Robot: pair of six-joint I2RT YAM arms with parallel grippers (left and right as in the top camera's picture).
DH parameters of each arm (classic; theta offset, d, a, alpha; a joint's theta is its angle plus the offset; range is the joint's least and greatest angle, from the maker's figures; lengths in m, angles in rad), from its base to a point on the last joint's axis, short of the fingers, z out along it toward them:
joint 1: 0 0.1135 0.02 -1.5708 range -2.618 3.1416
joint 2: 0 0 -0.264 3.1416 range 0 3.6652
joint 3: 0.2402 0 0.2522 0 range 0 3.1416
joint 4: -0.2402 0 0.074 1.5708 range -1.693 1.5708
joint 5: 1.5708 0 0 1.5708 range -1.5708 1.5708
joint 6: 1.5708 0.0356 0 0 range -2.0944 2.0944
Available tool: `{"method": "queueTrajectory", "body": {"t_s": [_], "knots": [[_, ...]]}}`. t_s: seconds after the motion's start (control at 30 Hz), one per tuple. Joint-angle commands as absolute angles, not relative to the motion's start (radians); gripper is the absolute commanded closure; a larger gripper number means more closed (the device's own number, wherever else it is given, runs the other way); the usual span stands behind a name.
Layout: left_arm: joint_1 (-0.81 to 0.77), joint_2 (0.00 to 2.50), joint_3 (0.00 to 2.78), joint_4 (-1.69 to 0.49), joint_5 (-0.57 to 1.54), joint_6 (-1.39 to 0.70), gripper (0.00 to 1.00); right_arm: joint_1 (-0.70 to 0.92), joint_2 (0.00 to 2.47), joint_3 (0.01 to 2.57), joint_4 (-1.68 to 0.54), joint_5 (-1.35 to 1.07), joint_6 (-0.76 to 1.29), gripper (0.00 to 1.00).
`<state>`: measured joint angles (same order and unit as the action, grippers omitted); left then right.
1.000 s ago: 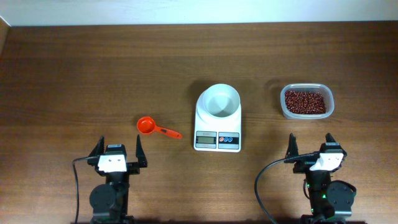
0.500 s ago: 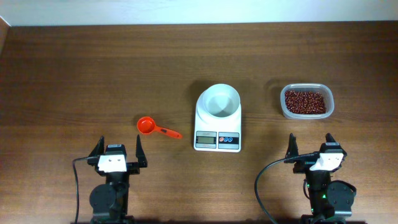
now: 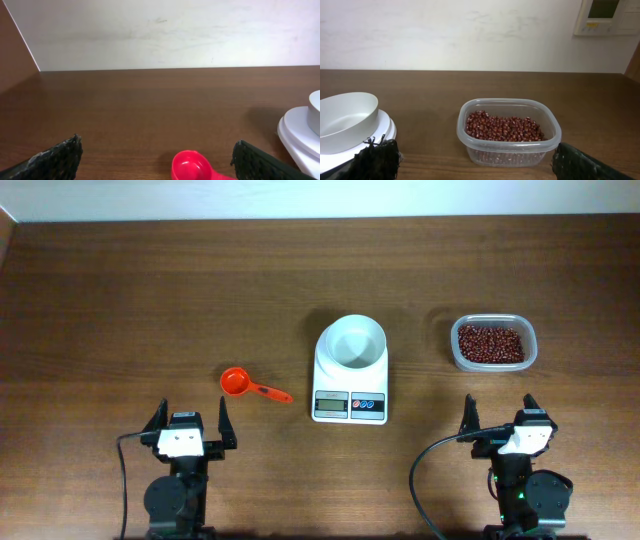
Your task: Scoop and weigh 50g on scale
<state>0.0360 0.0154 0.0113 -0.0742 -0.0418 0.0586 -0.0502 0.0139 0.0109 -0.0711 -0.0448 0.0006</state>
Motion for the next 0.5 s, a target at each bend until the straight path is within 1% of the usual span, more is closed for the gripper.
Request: {"method": "queueTrajectory", "body": {"t_s": [0.0, 0.1, 0.3, 0.4, 0.47], "knots": [[0.042, 0.006, 0.009, -0.017, -0.034, 0.045, 0.01, -0.053, 0.006, 0.006, -0.078, -0.04, 0.004, 0.01], [0.042, 0.006, 0.009, 0.105, 0.028, 0.045, 0.01, -0.053, 0.006, 0.006, -0.078, -0.04, 0.004, 0.01], [0.042, 0.006, 0.009, 0.308, 0.065, 0.045, 0.01, -0.053, 0.006, 0.006, -0.078, -0.04, 0.004, 0.01], [0.042, 0.006, 0.019, 0.376, 0.065, 0.045, 0.01, -0.053, 0.006, 0.006, -0.078, -0.04, 0.004, 0.01], [0.042, 0.006, 0.044, 0.37, 0.064, 0.045, 0.01, -0.053, 0.006, 0.006, -0.078, -0.04, 0.004, 0.01]]}}
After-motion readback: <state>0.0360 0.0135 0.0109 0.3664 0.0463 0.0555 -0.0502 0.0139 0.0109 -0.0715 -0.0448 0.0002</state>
